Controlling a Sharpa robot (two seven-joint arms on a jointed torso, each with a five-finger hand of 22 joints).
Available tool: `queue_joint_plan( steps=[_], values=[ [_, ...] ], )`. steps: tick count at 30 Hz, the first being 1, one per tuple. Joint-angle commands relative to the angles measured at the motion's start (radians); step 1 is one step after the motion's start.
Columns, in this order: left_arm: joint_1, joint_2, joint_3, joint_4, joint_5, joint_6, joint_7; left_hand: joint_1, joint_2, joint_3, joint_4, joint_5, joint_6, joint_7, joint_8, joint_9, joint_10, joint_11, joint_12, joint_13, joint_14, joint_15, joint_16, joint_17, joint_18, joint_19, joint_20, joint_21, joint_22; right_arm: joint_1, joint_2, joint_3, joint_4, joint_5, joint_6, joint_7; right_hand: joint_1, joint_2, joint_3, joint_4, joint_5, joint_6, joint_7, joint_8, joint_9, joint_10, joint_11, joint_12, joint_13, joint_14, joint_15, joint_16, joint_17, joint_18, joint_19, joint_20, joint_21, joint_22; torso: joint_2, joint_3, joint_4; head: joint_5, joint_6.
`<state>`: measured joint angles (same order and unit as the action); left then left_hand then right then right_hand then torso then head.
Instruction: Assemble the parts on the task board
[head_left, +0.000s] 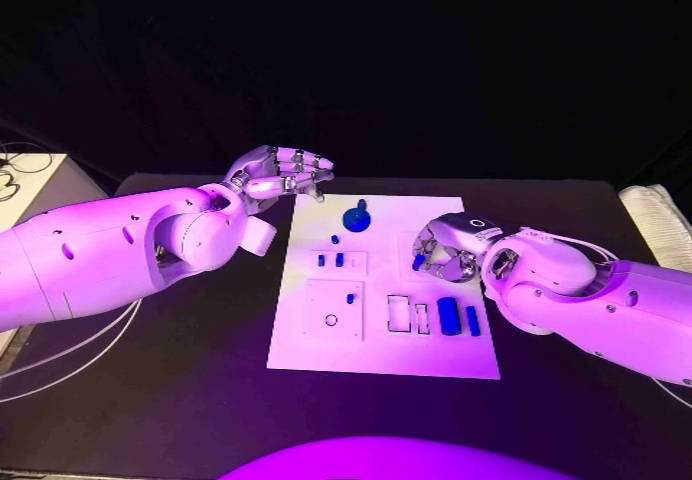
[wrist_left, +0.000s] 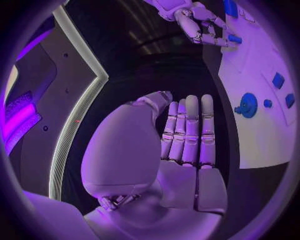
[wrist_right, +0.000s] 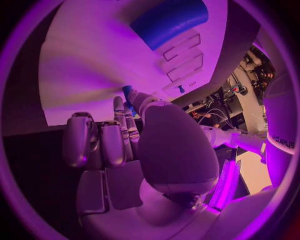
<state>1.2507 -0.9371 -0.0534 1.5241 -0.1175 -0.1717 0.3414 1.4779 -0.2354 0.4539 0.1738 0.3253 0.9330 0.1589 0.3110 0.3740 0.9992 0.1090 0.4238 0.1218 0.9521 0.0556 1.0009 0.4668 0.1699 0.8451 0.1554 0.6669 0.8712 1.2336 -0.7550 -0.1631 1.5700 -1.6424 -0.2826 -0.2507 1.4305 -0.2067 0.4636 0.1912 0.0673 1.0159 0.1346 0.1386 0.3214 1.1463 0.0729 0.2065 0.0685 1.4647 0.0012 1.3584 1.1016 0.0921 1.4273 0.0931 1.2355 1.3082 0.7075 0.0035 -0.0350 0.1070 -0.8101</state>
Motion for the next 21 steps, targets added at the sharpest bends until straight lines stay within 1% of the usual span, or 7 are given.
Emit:
queue_joint_plan(
  steps=[1, 5, 12, 17, 18, 20, 21],
  values=[
    [0.001, 0.001, 0.001, 0.002, 0.005, 0.016, 0.004, -0.001, 0.005, -0.001, -0.006, 0.003, 0.002, 0.006, -0.005, -0.001, 0.002, 0.005, -0.007, -0.001, -0.006, -0.001, -0.005, 0.002, 0.010, -0.001, 0.006, -0.007, -0.002, -0.003, 0.005, -0.001, -0.001, -0.001, 0.021, 0.009, -0.016, 0.000, 0.013, -0.001, -0.005, 0.006, -0.001, 0.003, 0.002, 0.012, 0.000, -0.011, 0.001, 0.020, -0.009, 0.003, 0.000, -0.020, 0.009, 0.000, 0.007, 0.026, 0.000, 0.0002, -0.0006, 0.002, -0.001],
    [0.001, 0.001, 0.001, 0.002, 0.005, 0.016, 0.004, -0.001, 0.005, -0.001, -0.006, 0.003, 0.002, 0.006, -0.005, -0.001, 0.002, 0.005, -0.007, -0.001, -0.006, -0.001, -0.005, 0.002, 0.010, -0.001, 0.006, -0.007, -0.002, -0.005, 0.009, -0.001, 0.000, 0.004, 0.014, 0.012, -0.023, -0.004, 0.019, -0.001, -0.006, 0.005, 0.000, 0.002, 0.002, 0.015, 0.000, -0.016, 0.001, 0.020, -0.009, 0.004, 0.000, -0.020, 0.010, 0.001, 0.009, 0.028, 0.000, 0.0004, -0.0014, 0.003, -0.001],
    [0.001, 0.001, 0.001, 0.002, 0.005, 0.017, 0.003, 0.000, 0.006, -0.001, -0.007, 0.003, 0.002, 0.006, -0.006, -0.001, 0.003, 0.004, -0.008, -0.001, -0.006, -0.001, -0.005, 0.002, 0.010, -0.001, 0.006, -0.007, -0.002, -0.007, 0.017, -0.001, 0.002, 0.007, 0.010, 0.012, -0.041, -0.020, 0.027, -0.002, -0.012, -0.001, 0.001, -0.002, 0.003, 0.015, 0.002, -0.034, 0.001, 0.021, -0.008, 0.005, 0.002, -0.021, 0.010, 0.002, 0.009, 0.030, 0.000, 0.0004, 0.0002, 0.002, -0.001],
    [0.001, 0.000, 0.001, 0.002, 0.005, 0.018, 0.002, 0.000, 0.006, -0.001, -0.007, 0.003, 0.002, 0.006, -0.006, -0.001, 0.003, 0.004, -0.008, -0.001, -0.006, -0.001, -0.005, 0.002, 0.010, -0.001, 0.006, -0.007, -0.002, -0.008, 0.019, -0.002, 0.000, 0.006, 0.010, 0.010, -0.042, -0.021, 0.027, -0.003, -0.012, -0.002, 0.001, -0.003, 0.003, 0.016, 0.002, -0.034, 0.001, 0.021, -0.008, 0.006, 0.002, -0.021, 0.011, 0.002, 0.010, 0.031, 0.000, 0.0002, -0.0004, 0.003, -0.003],
    [0.001, 0.000, 0.001, 0.002, 0.005, 0.018, 0.002, 0.000, 0.006, -0.001, -0.007, 0.003, 0.002, 0.006, -0.006, -0.001, 0.003, 0.004, -0.008, -0.001, -0.006, -0.001, -0.005, 0.002, 0.010, -0.001, 0.006, -0.007, -0.002, -0.008, 0.019, -0.002, 0.000, 0.006, 0.009, 0.009, -0.042, -0.020, 0.029, -0.003, -0.012, -0.001, 0.000, -0.002, 0.003, 0.017, 0.001, -0.035, 0.001, 0.021, -0.008, 0.006, 0.002, -0.021, 0.011, 0.002, 0.010, 0.031, 0.000, 0.0003, -0.0006, 0.004, -0.003],
    [0.001, 0.000, 0.001, 0.002, 0.005, 0.017, 0.002, 0.000, 0.006, -0.001, -0.007, 0.003, 0.002, 0.006, -0.006, -0.001, 0.003, 0.004, -0.008, -0.001, -0.006, -0.001, -0.005, 0.002, 0.010, -0.001, 0.006, -0.007, -0.002, -0.008, 0.019, -0.002, 0.000, 0.004, -0.003, 0.008, -0.041, -0.008, 0.048, -0.010, -0.012, 0.015, -0.001, 0.006, 0.009, 0.033, 0.000, -0.039, 0.004, 0.021, -0.009, 0.007, 0.004, -0.022, 0.013, 0.001, 0.016, 0.036, 0.000, 0.0003, -0.0013, 0.004, -0.002],
    [0.001, 0.000, 0.001, 0.002, 0.005, 0.017, 0.002, 0.000, 0.006, -0.001, -0.007, 0.003, 0.002, 0.006, -0.006, -0.001, 0.003, 0.004, -0.008, -0.001, -0.006, -0.001, -0.005, 0.002, 0.010, -0.001, 0.006, -0.007, -0.002, -0.008, 0.019, -0.002, 0.001, 0.003, -0.014, 0.008, -0.036, 0.009, 0.068, -0.021, -0.015, 0.038, -0.005, 0.020, 0.017, 0.057, -0.006, -0.036, 0.009, 0.022, -0.014, 0.009, 0.006, -0.023, 0.016, -0.002, 0.023, 0.043, 0.000, 0.0003, -0.0014, 0.004, -0.002]
  ],
)
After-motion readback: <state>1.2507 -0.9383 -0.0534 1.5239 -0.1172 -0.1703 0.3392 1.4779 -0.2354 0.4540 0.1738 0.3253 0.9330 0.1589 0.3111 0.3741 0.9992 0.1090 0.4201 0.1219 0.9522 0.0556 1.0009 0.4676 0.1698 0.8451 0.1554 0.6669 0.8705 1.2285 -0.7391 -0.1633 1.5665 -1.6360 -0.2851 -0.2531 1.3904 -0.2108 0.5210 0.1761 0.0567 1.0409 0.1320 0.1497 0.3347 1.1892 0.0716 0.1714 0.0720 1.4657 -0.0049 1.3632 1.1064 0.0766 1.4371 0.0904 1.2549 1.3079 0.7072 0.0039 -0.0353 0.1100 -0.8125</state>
